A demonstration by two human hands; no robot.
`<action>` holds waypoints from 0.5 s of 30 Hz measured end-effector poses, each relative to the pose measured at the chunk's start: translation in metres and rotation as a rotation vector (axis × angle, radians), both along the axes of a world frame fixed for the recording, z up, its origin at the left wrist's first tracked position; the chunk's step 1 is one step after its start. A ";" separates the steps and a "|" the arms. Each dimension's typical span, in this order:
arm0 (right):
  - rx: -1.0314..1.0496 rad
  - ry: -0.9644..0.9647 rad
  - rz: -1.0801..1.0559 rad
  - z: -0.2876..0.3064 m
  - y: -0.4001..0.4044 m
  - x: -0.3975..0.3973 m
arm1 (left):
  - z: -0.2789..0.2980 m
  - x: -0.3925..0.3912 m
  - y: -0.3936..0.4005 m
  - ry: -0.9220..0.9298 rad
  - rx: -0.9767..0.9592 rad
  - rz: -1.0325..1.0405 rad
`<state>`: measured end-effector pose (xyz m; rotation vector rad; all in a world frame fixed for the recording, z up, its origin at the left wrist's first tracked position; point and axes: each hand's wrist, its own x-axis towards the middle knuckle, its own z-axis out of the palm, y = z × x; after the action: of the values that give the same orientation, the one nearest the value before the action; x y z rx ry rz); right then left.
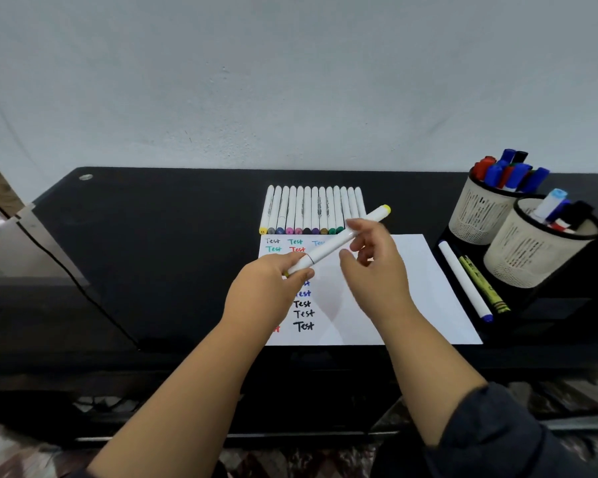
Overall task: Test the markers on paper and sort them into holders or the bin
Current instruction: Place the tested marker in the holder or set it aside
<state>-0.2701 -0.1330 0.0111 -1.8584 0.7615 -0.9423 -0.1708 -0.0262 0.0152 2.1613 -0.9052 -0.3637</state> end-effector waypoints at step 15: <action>-0.626 0.229 -0.271 0.035 -0.042 -0.059 | 0.028 -0.030 -0.027 0.123 -0.095 -0.248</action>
<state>-0.3292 -0.1745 0.0461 -2.4806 0.9466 -1.2549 -0.2012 -0.0534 0.0430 1.9221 -1.1005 -0.5579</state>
